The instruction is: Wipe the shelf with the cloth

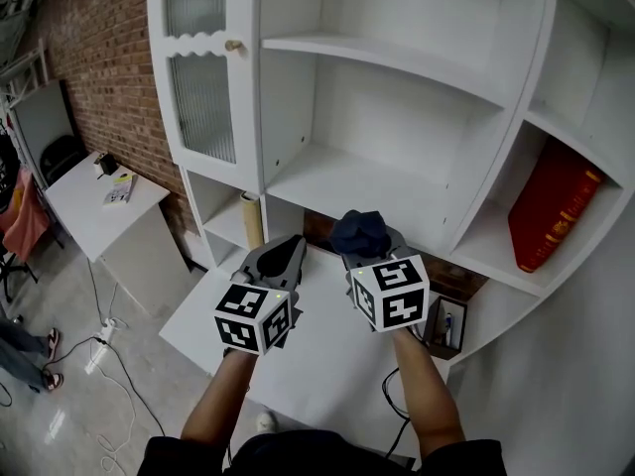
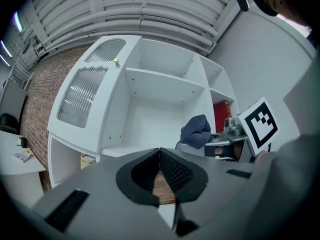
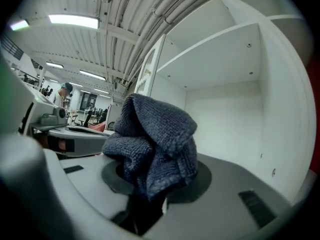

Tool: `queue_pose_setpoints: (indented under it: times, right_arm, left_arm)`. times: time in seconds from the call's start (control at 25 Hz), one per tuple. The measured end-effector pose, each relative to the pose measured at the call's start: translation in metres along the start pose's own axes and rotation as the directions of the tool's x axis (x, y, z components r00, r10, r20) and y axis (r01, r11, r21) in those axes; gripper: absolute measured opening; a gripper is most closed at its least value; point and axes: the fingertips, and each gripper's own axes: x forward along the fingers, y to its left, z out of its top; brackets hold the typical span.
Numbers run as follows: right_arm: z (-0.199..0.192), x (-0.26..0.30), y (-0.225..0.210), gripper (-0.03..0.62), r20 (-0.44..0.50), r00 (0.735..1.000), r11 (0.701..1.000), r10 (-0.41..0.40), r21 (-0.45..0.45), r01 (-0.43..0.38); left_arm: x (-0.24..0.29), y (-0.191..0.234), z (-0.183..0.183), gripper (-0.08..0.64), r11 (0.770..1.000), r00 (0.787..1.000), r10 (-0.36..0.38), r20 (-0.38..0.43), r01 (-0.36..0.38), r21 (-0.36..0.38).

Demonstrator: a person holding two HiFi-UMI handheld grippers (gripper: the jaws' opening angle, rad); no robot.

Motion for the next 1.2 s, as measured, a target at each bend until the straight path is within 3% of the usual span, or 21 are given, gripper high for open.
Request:
queue_pose_setpoints:
  times: [0.44, 0.76, 1.2]
  right_arm:
    - [-0.012, -0.017, 0.009, 0.140, 0.020, 0.998, 0.998, 0.051, 0.032, -0.052]
    - [-0.003, -0.028, 0.032, 0.140, 0.042, 0.999, 0.998, 0.027, 0.060, -0.030]
    - [0.011, -0.045, 0.105, 0.140, 0.044, 0.999, 0.997, -0.015, 0.080, 0.011]
  left_arm:
    - [-0.024, -0.013, -0.009, 0.015, 0.997, 0.997, 0.069, -0.030, -0.069, 0.032]
    - [-0.049, -0.012, -0.002, 0.015, 0.999, 0.999, 0.026, -0.032, -0.025, 0.035]
    - [-0.118, 0.001, 0.007, 0.015, 0.998, 0.999, -0.035, -0.033, 0.036, 0.041]
